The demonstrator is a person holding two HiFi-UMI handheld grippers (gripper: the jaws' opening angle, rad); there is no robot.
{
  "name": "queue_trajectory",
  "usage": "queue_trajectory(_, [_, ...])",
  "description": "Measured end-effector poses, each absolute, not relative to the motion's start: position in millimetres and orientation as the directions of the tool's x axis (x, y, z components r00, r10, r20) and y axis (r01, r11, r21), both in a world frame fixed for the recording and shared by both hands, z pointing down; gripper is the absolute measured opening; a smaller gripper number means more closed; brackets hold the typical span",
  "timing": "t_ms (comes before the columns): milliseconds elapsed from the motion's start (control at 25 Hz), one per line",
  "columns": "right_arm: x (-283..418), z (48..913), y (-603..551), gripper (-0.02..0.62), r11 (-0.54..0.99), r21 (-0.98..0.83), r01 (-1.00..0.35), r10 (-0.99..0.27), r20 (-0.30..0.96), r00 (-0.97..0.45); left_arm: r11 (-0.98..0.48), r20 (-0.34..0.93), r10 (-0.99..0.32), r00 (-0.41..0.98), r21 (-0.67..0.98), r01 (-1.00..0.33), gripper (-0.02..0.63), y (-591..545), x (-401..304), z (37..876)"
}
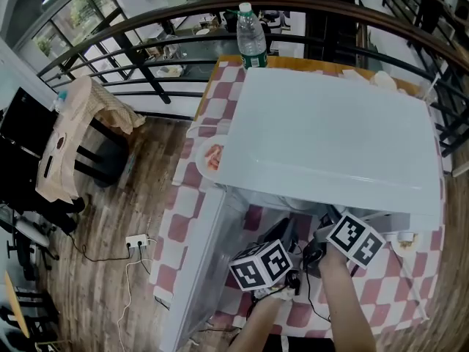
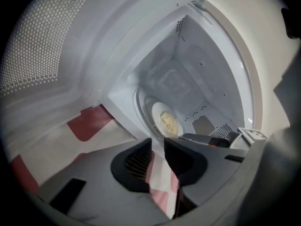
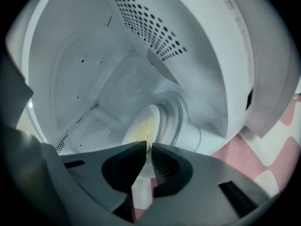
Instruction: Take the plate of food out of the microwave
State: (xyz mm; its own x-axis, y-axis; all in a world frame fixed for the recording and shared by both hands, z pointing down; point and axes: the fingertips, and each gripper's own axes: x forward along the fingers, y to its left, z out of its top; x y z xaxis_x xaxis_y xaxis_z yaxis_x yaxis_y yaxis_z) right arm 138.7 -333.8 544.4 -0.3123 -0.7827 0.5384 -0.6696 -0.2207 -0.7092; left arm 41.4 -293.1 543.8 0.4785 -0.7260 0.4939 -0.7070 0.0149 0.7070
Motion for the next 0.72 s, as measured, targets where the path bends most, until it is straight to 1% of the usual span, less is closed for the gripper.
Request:
queue_trajectory(360, [143, 545, -321, 0.046, -0.219, -0.702, -0.678, -0.786, 0.539, -0.303, 0.026, 0.477, -0.732, 0.486, 0.733, -0.680, 0.098, -288, 42, 545])
queue_trajectory(480, [144, 545, -317, 0.046, -0.218, -0.697, -0.683, -0.785, 0.541, -0.301, 0.031, 0.451, -0.740, 0.498, 0.763, -0.645, 0.138, -288, 43, 544])
queue_trajectory(560, [145, 543, -314, 0.044, -0.215, -0.694, -0.688, -0.787, 0.540, -0.299, 0.037, 0.434, -0.747, 0.503, 0.783, -0.621, 0.140, -290, 43, 542])
queue_trajectory(600, [146, 543, -313, 0.033, -0.213, -0.689, -0.693, -0.787, 0.541, -0.296, 0.039, 0.427, -0.750, 0.504, 0.790, -0.612, 0.140, -291, 43, 542])
queue_trajectory(640, [146, 542, -311, 0.009, -0.212, -0.682, -0.700, -0.787, 0.543, -0.291, 0.038, 0.421, -0.752, 0.506, 0.796, -0.605, 0.141, -293, 44, 541])
queue_trajectory(720, [148, 542, -309, 0.009, -0.209, -0.673, -0.710, -0.787, 0.547, -0.286, 0.034, 0.410, -0.752, 0.516, 0.806, -0.591, 0.140, -296, 46, 540])
